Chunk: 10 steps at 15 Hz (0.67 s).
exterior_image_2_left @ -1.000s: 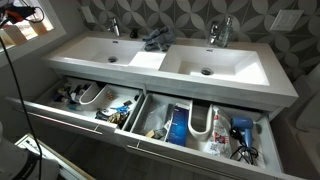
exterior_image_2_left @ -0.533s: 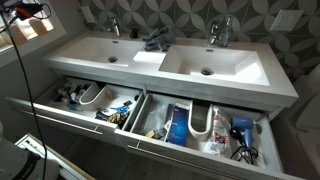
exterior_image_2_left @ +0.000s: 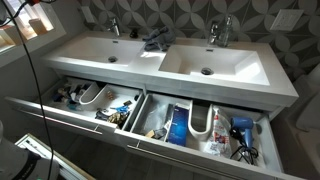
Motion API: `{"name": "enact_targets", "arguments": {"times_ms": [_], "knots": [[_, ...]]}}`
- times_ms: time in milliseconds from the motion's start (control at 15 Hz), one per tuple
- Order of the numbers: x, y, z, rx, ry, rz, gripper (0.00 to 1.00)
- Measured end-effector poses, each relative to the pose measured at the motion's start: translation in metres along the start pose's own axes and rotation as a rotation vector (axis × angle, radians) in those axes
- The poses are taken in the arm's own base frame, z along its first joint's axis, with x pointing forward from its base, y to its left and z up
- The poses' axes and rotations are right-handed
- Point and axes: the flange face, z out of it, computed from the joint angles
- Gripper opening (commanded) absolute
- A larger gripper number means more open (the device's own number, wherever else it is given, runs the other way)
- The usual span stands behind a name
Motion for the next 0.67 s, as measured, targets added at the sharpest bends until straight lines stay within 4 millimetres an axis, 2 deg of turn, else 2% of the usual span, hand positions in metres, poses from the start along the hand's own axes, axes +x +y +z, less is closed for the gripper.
{"name": "enact_targets", "arguments": {"times_ms": [133,267,533,667], "knots": [[0.006,0.013,-0.004,-0.060,0.022,-0.009,0.00],[0.008,0.017,-0.004,-0.085,0.021,-0.015,0.00],[0.013,0.014,-0.006,-0.077,-0.021,0.036,0.00],[0.024,0.005,-0.012,-0.041,-0.036,0.067,0.00]]}}
